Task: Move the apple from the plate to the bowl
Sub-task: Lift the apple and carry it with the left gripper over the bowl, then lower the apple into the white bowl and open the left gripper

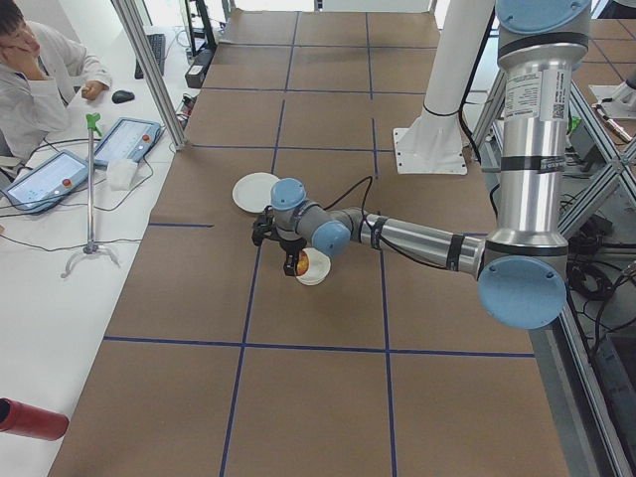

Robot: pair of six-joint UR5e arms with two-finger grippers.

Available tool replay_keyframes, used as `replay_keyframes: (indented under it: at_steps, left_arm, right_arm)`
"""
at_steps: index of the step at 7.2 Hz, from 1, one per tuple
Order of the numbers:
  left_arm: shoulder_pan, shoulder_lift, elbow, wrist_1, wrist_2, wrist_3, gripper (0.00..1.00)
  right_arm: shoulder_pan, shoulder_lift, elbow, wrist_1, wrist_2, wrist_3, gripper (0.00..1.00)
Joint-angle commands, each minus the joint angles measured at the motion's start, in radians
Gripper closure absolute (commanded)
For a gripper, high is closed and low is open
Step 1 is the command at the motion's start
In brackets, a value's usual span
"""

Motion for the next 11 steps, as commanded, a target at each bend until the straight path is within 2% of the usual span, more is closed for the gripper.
replay_keyframes:
  at_steps: [1, 4, 11]
  left_arm:
    - [0.011, 0.001, 0.008, -0.001, -0.064, -0.001, 1.00]
    - [0.077, 0.001, 0.009, -0.012, -0.077, -0.067, 1.00]
    - [0.098, -0.015, 0.055, -0.013, -0.077, -0.070, 1.00]
  right_arm:
    - [0.000, 0.000, 0.001, 0.000, 0.000, -0.001, 0.00]
    - [0.000, 0.000, -0.001, 0.002, 0.000, 0.001, 0.00]
    - [0.000, 0.000, -0.001, 0.000, 0.000, 0.001, 0.00]
